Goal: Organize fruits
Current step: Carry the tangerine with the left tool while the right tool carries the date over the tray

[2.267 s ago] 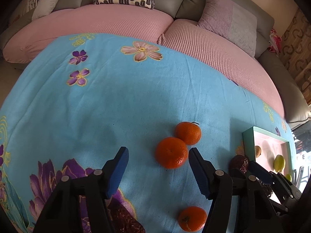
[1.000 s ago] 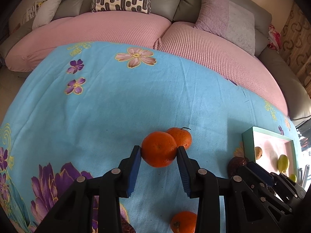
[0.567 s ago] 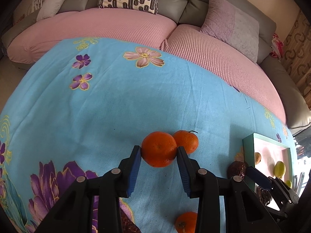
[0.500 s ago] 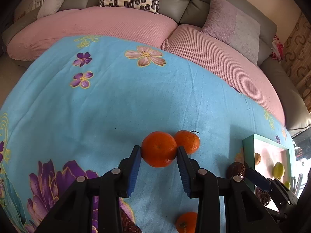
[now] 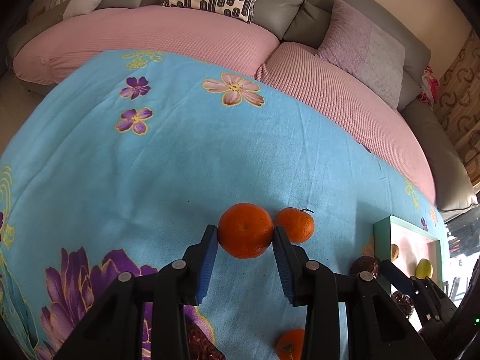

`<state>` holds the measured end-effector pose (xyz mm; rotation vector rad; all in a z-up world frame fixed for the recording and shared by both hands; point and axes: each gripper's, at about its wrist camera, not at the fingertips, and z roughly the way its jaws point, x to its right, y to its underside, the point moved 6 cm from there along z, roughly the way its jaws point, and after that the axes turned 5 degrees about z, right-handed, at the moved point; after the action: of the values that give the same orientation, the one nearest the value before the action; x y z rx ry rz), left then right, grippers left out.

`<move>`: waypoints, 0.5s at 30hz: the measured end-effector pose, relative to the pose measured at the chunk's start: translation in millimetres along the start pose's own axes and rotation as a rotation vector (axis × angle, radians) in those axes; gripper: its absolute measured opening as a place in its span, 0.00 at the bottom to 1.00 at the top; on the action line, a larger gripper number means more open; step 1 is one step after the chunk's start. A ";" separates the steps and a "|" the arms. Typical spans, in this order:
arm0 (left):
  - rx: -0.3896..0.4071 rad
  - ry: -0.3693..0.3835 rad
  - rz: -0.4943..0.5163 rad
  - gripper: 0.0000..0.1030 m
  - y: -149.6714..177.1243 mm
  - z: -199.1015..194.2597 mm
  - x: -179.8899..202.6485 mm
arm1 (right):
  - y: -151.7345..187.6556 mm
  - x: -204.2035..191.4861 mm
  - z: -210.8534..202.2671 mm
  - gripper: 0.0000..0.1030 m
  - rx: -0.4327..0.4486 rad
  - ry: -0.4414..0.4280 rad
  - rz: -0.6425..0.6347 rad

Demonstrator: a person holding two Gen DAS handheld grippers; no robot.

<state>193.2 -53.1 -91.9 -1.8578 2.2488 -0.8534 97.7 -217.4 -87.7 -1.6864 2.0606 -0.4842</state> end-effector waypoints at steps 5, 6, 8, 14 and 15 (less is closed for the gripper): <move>-0.002 -0.004 -0.004 0.39 0.6 1.0 -1.1 | 7.6 -16.8 16.7 0.49 -0.043 0.208 -0.167; -0.001 -0.004 -0.006 0.39 0.5 0.9 -1.5 | 7.9 -18.0 18.1 0.46 -0.044 0.216 -0.174; 0.001 -0.006 -0.008 0.39 0.3 0.8 -2.4 | 7.6 -15.5 19.4 0.36 -0.042 0.237 -0.172; 0.022 -0.022 0.000 0.39 -2.7 -5.8 -1.6 | 6.9 -11.2 17.1 0.35 -0.041 0.194 -0.144; 0.030 -0.023 0.004 0.39 -3.9 -8.5 -0.3 | 5.5 -11.1 16.0 0.35 -0.037 0.168 -0.124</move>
<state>193.1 -50.3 -83.0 -1.8406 2.2131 -0.8550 103.6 -205.3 -102.9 -1.8610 2.0999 -0.6512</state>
